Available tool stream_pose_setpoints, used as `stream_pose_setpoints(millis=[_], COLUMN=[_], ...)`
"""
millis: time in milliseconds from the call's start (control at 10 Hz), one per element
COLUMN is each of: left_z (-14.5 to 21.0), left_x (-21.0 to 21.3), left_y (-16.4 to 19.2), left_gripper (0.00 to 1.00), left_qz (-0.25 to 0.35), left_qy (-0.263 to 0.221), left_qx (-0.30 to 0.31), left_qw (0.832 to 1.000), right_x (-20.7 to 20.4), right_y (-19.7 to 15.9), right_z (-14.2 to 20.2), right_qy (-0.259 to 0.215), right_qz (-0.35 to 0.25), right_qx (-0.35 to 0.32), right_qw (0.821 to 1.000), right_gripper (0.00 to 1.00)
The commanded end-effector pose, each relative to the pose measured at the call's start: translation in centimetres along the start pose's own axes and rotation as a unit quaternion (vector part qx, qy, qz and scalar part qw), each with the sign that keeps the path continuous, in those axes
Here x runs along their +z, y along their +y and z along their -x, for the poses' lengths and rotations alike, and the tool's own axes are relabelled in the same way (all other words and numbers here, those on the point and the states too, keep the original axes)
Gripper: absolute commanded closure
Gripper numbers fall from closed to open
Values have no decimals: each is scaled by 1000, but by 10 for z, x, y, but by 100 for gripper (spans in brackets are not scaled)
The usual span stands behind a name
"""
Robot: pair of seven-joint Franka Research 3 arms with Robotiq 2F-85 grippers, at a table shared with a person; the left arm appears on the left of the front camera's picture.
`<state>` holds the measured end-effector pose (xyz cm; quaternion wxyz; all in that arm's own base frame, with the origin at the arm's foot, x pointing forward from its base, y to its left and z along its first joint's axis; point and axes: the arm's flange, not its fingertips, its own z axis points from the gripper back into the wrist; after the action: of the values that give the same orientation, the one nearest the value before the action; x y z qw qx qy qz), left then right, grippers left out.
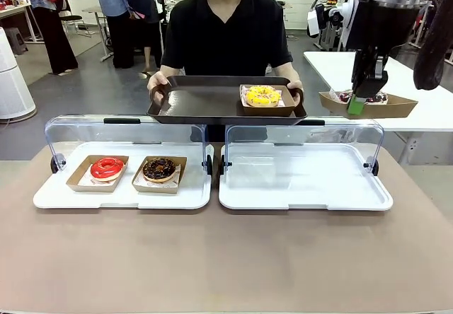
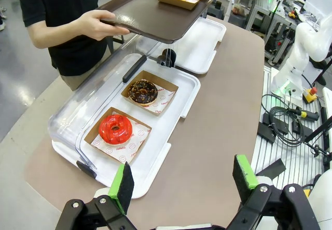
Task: Provide the desired donut to the person.
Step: Place the picked Paper togo box onto the Handle tray extended by the person.
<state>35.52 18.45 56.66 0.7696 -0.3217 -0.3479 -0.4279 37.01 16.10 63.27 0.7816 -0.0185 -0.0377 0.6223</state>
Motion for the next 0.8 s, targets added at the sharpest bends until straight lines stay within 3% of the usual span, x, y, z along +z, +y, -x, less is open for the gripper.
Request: stream_pose_setpoints(millis=[0, 300, 500, 700], left_z=[0, 0, 0, 0], left_x=[0, 0, 0, 0], left_y=[-1, -1, -1, -1], left_gripper=[0, 0, 0, 0], left_qz=[2, 2, 2, 2], left_qy=[-8, -8, -8, -8], left_qx=[-2, -2, -2, -2], left_qw=[1000, 1000, 1000, 1000], right_x=[28, 75, 81, 67], right_y=[13, 22, 27, 36], right_z=[-43, -124, -192, -241], right_qy=[-13, -27, -31, -38], right_qz=[45, 81, 64, 50], right_qx=[-35, -67, -103, -87], right_qw=[998, 994, 992, 994], right_gripper=[98, 98, 98, 98])
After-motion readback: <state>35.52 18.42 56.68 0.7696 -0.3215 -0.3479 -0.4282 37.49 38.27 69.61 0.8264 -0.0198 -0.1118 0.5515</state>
